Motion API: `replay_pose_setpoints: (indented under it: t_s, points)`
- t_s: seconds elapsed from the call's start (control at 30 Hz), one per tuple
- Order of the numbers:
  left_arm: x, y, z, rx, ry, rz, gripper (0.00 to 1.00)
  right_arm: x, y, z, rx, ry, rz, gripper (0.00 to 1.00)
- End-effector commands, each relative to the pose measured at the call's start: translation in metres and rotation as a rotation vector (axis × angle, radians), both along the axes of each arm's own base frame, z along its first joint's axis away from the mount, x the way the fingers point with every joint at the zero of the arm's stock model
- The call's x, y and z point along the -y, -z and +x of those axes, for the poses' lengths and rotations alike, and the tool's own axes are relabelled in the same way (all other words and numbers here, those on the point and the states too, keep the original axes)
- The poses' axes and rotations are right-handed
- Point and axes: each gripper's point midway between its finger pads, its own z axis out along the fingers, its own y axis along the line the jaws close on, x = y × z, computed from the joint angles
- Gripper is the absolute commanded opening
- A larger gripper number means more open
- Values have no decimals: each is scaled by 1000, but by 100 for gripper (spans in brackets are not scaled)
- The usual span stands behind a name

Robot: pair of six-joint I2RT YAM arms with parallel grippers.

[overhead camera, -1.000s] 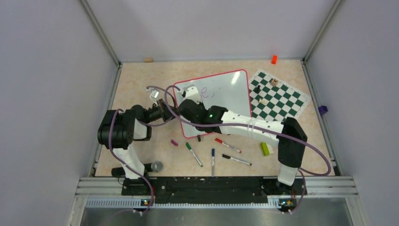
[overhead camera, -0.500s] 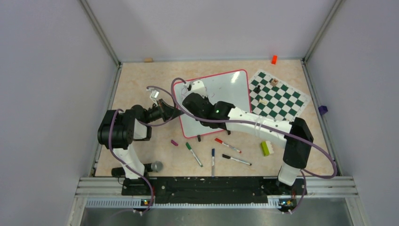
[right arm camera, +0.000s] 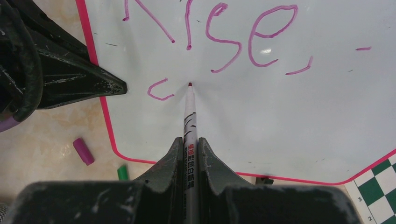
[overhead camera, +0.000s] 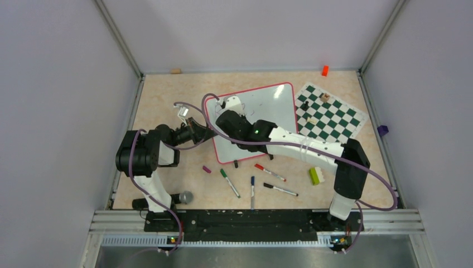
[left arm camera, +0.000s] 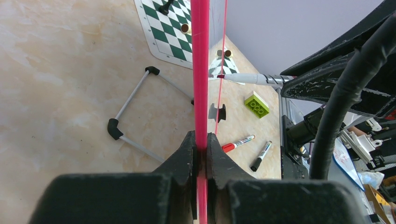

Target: Write a sentence on the whiteboard

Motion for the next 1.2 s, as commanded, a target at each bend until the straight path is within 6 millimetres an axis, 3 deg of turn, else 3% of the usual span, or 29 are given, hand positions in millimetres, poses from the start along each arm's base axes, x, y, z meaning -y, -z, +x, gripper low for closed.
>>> replay_pose_setpoints:
  t_s: [0.0,0.27,0.47,0.77,1.17]
  points:
    - [-1,-10,1,128,15,18,0,-10,-3,1,-10,-46,33,0]
    - [-1,-11,1,129,13,18,0,10,9,-8,-34,-34,-12,0]
    - [-1,-10,1,130,11,19,0,23,3,3,7,34,-45,0]
    - [-2,-11,1,133,9,20,0,10,-14,18,51,51,-24,0]
    - [-2,-10,1,133,10,20,0,-13,-8,9,-9,-50,30,0]
